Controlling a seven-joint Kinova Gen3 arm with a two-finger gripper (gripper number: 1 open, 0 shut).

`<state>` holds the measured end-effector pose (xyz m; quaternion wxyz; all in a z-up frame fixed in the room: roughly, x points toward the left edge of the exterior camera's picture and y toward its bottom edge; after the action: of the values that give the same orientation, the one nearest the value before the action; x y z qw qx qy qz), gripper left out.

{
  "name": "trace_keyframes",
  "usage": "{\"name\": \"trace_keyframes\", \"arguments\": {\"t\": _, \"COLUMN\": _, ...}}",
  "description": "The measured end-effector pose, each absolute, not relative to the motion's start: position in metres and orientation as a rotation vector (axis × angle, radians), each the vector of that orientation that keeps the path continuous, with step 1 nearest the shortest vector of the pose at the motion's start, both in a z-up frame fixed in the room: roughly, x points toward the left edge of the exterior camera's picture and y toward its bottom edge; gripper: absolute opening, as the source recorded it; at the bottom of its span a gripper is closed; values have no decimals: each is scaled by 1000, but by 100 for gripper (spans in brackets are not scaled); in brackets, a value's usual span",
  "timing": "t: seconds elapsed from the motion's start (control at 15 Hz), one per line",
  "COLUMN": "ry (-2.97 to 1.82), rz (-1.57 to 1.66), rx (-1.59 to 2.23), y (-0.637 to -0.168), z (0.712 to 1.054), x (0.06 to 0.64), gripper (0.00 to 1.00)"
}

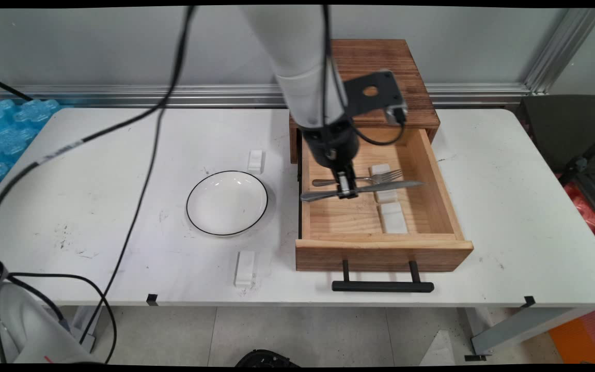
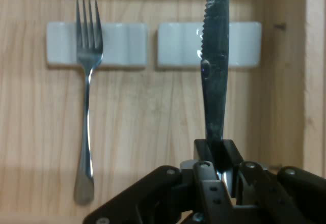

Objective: Place the picked object into the drawer

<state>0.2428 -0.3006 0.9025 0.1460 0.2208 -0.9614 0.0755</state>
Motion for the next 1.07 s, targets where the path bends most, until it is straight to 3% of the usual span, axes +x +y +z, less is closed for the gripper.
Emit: {"name": "trace_keyframes", "arguments": {"t": 1.07, "ry": -2847, "rz": 158, "rx": 613, "y": -344, "z": 835, "x": 183, "gripper": 0}}
